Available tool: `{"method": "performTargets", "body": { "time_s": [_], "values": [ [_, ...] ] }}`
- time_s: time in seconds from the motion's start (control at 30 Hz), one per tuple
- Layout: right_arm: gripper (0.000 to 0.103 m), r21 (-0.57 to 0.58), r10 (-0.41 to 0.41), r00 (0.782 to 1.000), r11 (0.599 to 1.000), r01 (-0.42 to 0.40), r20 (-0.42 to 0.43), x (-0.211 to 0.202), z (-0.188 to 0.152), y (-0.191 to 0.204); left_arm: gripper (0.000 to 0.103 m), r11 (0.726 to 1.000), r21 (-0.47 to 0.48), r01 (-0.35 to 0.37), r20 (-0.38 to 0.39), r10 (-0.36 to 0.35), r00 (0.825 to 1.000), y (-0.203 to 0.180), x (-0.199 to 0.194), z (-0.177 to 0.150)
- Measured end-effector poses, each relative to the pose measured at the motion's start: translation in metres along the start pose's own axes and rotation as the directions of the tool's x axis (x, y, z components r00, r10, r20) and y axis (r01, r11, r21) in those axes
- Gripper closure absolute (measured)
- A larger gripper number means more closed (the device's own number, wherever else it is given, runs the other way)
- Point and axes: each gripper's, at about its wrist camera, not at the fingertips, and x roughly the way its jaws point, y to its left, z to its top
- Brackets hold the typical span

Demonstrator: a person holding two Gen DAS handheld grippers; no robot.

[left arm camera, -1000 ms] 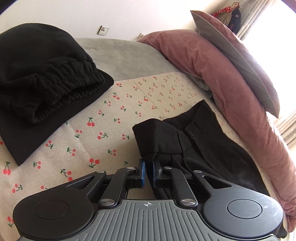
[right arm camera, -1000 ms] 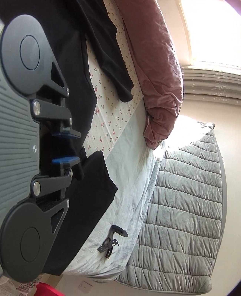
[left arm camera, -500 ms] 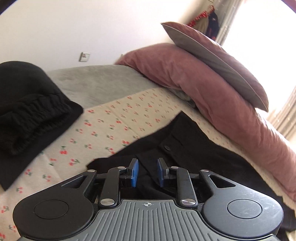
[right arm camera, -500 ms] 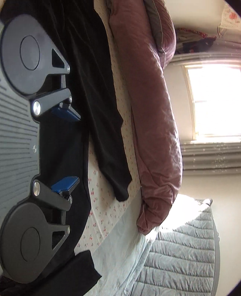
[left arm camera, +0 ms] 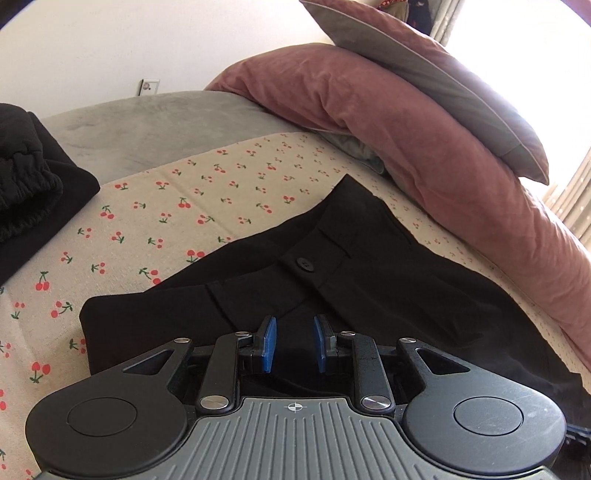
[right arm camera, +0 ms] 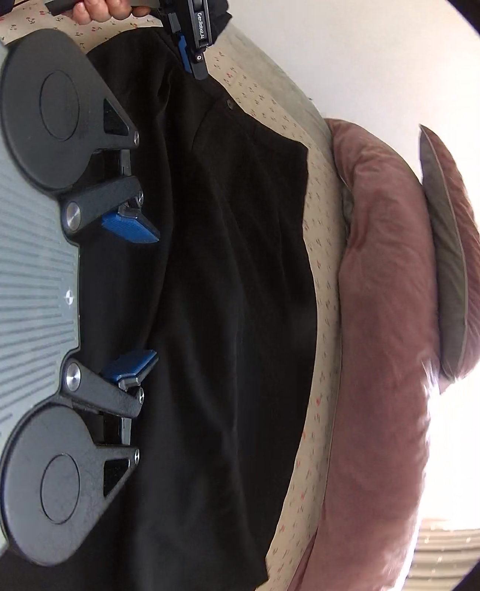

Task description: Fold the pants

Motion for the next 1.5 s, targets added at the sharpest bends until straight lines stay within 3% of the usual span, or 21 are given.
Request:
{"method": "performTargets", "body": {
  "time_s": [0.13, 0.23, 0.3, 0.43, 0.5, 0.63, 0.73, 0.8, 0.87, 0.93, 1.0, 1.03, 1.07, 1.1, 1.17, 1.23, 1.33, 1.4, 1.5],
  "values": [
    [0.038, 0.012, 0.082, 0.994, 0.997, -0.081, -0.068, 0.06, 0.036, 0.031, 0.081, 0.998, 0.058, -0.009, 0.001, 0.009, 1.0, -0.003, 0.008, -0.001],
    [0.035, -0.055, 0.022, 0.99, 0.998, -0.03, -0.141, 0.102, 0.042, 0.054, 0.081, 0.997, 0.076, -0.015, -0.012, 0.016, 1.0, 0.003, 0.014, 0.002],
    [0.034, -0.144, -0.054, 0.995, 0.989, 0.041, -0.085, 0.119, 0.052, 0.07, 0.081, 0.998, 0.068, -0.001, -0.005, 0.001, 1.0, 0.008, 0.018, 0.003],
    [0.04, -0.116, -0.129, 0.99, 0.986, 0.123, -0.05, 0.13, 0.08, 0.075, 0.08, 0.982, 0.173, -0.071, 0.051, 0.063, 0.997, 0.002, 0.021, 0.002],
    [0.044, -0.141, -0.092, 0.996, 0.986, 0.088, -0.019, 0.123, 0.094, 0.084, 0.08, 0.983, 0.17, -0.064, 0.052, 0.056, 0.997, 0.008, 0.024, 0.005],
    [0.028, -0.267, -0.005, 0.998, 0.964, 0.019, 0.055, 0.114, 0.111, 0.108, 0.08, 0.994, 0.11, -0.009, 0.029, 0.006, 1.0, 0.02, 0.027, 0.01],
    [0.03, -0.378, -0.027, 1.0, 0.926, 0.02, -0.013, 0.141, 0.118, 0.131, 0.08, 0.993, 0.119, -0.007, 0.03, 0.004, 1.0, 0.018, 0.029, 0.011],
    [0.029, -0.448, -0.032, 0.999, 0.894, 0.026, -0.006, 0.156, 0.124, 0.148, 0.078, 0.992, 0.127, -0.004, 0.031, 0.0, 1.0, 0.018, 0.03, 0.01],
    [0.022, -0.496, -0.022, 0.999, 0.868, 0.032, 0.025, 0.157, 0.125, 0.159, 0.074, 0.992, 0.126, 0.012, 0.031, -0.016, 0.999, 0.018, 0.031, 0.011],
    [0.018, -0.513, 0.009, 1.0, 0.859, -0.007, 0.001, 0.162, 0.124, 0.162, 0.073, 0.993, 0.12, 0.019, 0.03, -0.023, 0.999, 0.019, 0.031, 0.012],
    [0.021, -0.513, 0.046, 0.998, 0.857, -0.055, -0.031, 0.175, 0.127, 0.165, 0.073, 0.993, 0.118, 0.021, 0.032, -0.025, 0.999, 0.02, 0.032, 0.012],
    [0.028, -0.5, 0.088, 0.995, 0.86, -0.105, -0.056, 0.186, 0.132, 0.166, 0.073, 0.993, 0.115, 0.023, 0.031, -0.027, 0.999, 0.02, 0.031, 0.011],
    [0.045, -0.476, 0.127, 0.989, 0.867, -0.147, -0.074, 0.186, 0.133, 0.164, 0.073, 0.993, 0.114, 0.026, 0.032, -0.029, 0.999, 0.021, 0.03, 0.011],
    [0.054, -0.452, 0.16, 0.983, 0.874, -0.181, -0.085, 0.185, 0.132, 0.163, 0.073, 0.993, 0.111, 0.029, 0.033, -0.033, 0.999, 0.021, 0.031, 0.011],
    [0.079, -0.503, 0.147, 0.987, 0.849, -0.161, -0.067, 0.182, 0.127, 0.174, 0.073, 0.994, 0.104, 0.038, 0.033, -0.042, 0.999, 0.023, 0.031, 0.012],
    [0.093, -0.558, 0.111, 0.994, 0.823, -0.105, -0.023, 0.174, 0.125, 0.185, 0.073, 0.994, 0.095, 0.047, 0.034, -0.05, 0.998, 0.026, 0.03, 0.012],
    [0.095, -0.512, 0.126, 0.987, 0.857, -0.059, 0.097, 0.153, 0.14, 0.189, 0.073, 0.997, 0.076, 0.019, 0.055, -0.023, 0.998, 0.029, 0.027, 0.014],
    [0.095, -0.462, 0.09, 0.981, 0.887, -0.001, 0.17, 0.151, 0.153, 0.194, 0.073, 0.998, 0.056, 0.025, 0.055, -0.028, 0.998, 0.032, 0.027, 0.016],
    [0.095, -0.486, 0.008, 0.989, 0.872, 0.067, 0.15, 0.173, 0.154, 0.208, 0.073, 0.997, 0.075, -0.024, 0.063, 0.019, 0.998, 0.033, 0.029, 0.016]
  ]
}}
